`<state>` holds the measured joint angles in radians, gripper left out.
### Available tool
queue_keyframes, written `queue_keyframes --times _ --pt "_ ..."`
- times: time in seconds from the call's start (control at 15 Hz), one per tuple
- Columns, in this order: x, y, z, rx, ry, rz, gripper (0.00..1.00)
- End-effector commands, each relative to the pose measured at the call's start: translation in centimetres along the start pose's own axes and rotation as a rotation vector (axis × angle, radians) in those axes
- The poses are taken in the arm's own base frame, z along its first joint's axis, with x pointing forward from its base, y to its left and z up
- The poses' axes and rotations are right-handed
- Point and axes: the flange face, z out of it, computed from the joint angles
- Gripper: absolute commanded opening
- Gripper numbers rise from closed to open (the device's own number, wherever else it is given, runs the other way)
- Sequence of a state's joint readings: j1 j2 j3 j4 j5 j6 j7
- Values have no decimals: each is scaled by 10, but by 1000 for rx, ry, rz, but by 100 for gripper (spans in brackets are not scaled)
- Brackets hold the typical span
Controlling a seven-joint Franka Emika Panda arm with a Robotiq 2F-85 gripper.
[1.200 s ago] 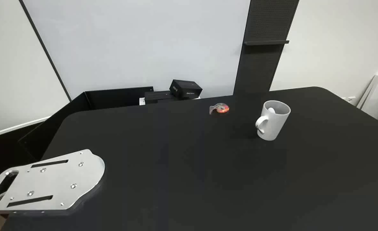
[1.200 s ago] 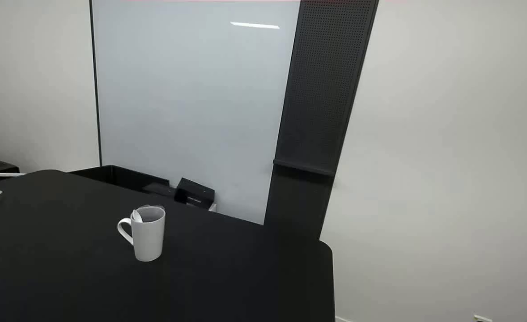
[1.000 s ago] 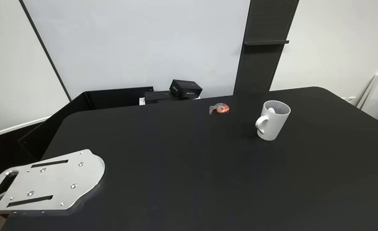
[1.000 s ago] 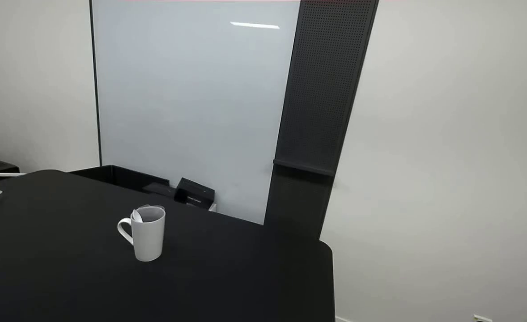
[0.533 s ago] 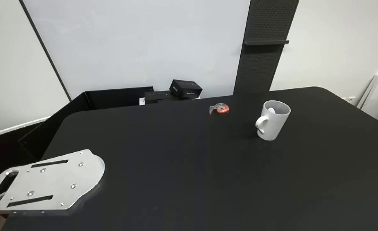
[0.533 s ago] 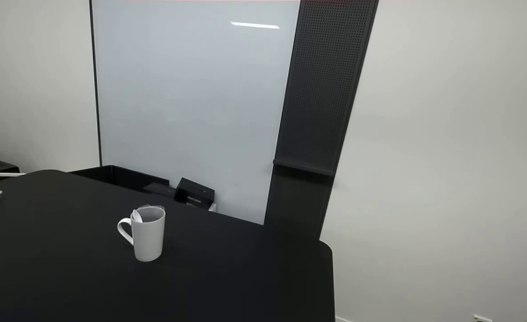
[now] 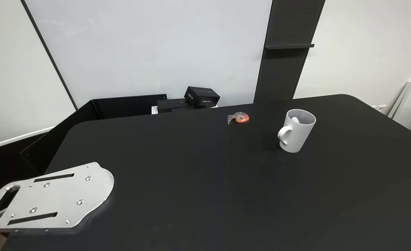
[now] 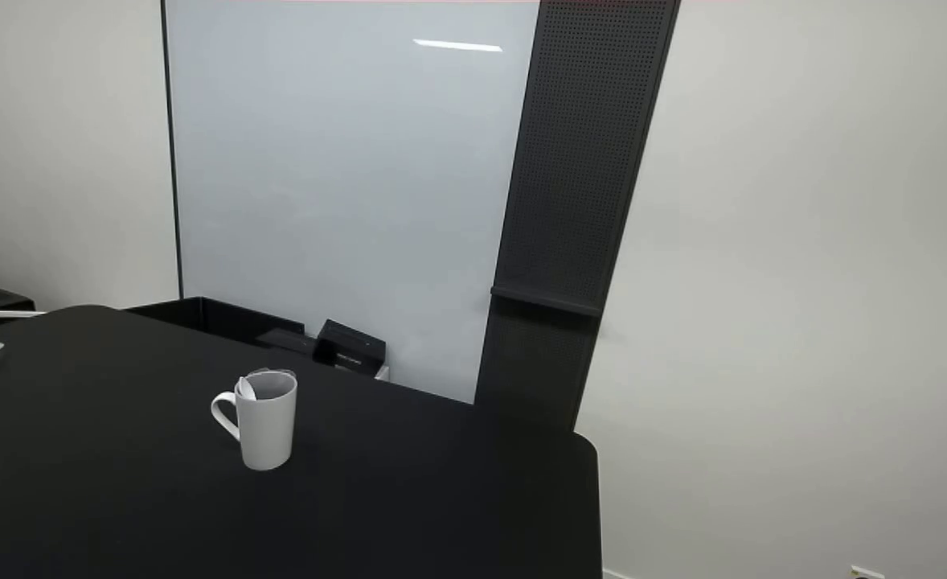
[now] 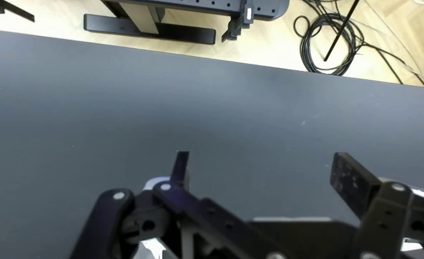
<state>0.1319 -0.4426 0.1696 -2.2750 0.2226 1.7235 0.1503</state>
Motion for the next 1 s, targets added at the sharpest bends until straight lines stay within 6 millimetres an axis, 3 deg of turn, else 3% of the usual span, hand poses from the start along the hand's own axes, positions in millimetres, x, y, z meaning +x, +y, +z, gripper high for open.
queue_keyframes --times 0.0,0.47,0.93 --pt "29 27 10 -33 15 -50 100" --pt "88 82 26 -151 89 -197 100" --pt "142 100 59 -238 110 -357 100"
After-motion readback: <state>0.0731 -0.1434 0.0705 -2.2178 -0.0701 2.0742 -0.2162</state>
